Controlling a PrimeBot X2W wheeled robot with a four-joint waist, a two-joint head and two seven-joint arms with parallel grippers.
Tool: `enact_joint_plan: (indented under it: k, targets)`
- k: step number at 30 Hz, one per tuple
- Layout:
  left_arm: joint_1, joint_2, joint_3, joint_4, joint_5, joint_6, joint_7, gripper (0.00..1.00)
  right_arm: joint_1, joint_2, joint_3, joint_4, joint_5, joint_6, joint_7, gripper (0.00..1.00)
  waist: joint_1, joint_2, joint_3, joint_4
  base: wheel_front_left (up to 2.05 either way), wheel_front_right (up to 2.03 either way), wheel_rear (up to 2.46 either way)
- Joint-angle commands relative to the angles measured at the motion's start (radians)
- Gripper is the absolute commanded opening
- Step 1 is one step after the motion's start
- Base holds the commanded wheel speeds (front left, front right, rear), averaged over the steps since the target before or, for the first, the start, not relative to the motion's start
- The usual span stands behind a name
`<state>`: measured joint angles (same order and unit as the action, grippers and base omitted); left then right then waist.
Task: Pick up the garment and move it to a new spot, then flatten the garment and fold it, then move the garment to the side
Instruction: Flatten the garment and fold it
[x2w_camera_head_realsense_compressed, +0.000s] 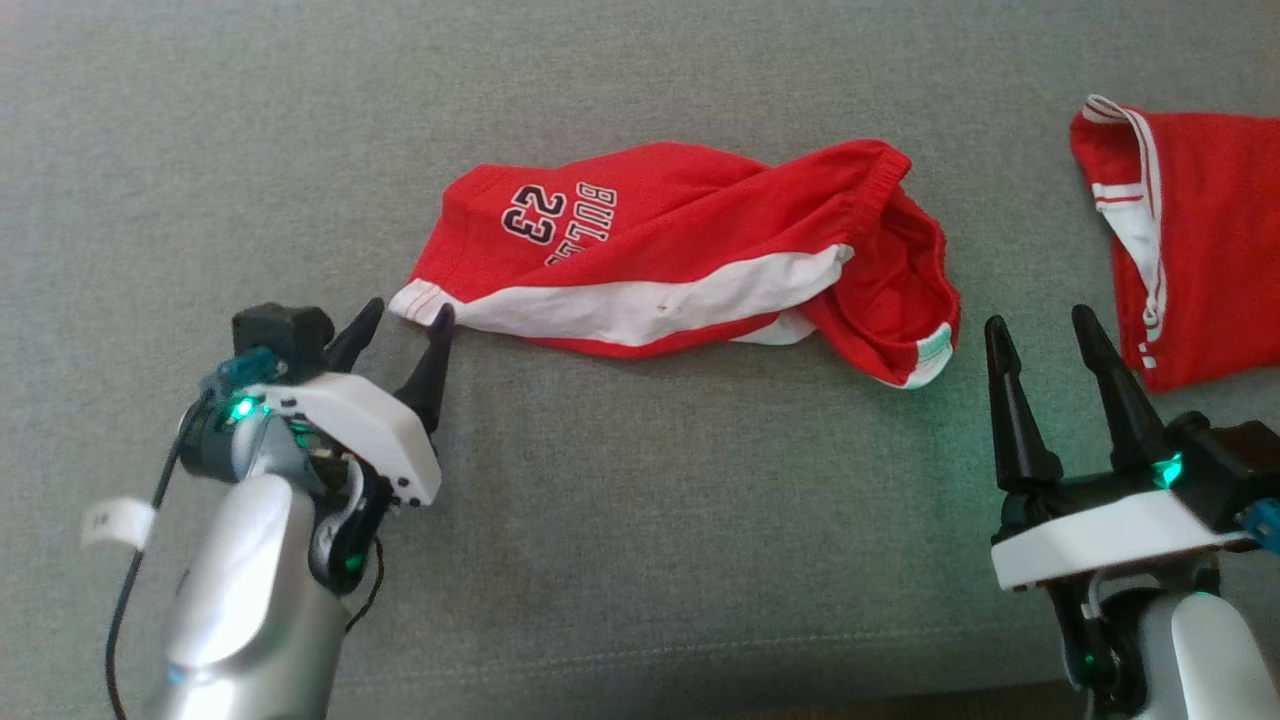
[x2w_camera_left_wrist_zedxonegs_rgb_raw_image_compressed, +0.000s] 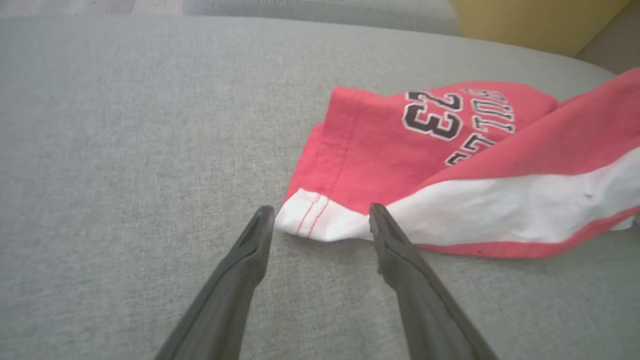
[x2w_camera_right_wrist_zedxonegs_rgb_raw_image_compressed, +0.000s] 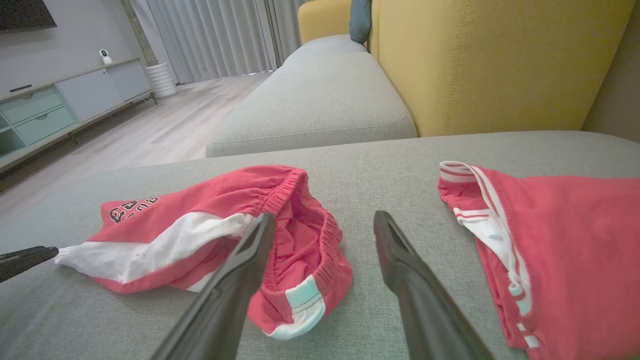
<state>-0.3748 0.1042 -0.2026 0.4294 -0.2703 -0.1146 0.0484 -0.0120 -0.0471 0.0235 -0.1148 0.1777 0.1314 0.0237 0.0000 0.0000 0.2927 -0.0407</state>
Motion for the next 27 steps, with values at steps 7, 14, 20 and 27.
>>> enact_joint_plan:
  k: [7, 14, 20, 27]
  targets:
    - [-0.103, 0.032, 0.032, 0.103, -0.032, -0.005, 0.059, 1.00, -0.037, -0.003, 0.031, -0.019, 0.022, -0.001, -0.012, 1.00, 0.0000, 0.0000, 0.011, -0.012, 0.00, 0.00, 0.00]
    - [-0.136, 0.039, 0.023, 0.176, -0.040, -0.006, 0.081, 1.00, -0.038, -0.003, 0.041, -0.012, 0.035, -0.001, -0.008, 1.00, 0.0000, 0.0000, 0.009, -0.016, 0.00, 0.00, 0.00]
    - [-0.147, 0.045, 0.004, 0.209, -0.039, -0.007, 0.100, 0.00, -0.043, -0.004, 0.069, 0.003, -0.024, -0.001, 0.017, 1.00, 0.0000, 0.0000, 0.001, -0.021, 0.00, 0.00, 0.00]
    - [-0.157, 0.042, -0.011, 0.215, -0.037, -0.007, 0.080, 0.00, -0.101, -0.004, 0.145, 0.058, -0.012, -0.001, 0.033, 1.00, 0.0000, 0.0000, 0.009, -0.009, 0.00, 0.00, 0.00]
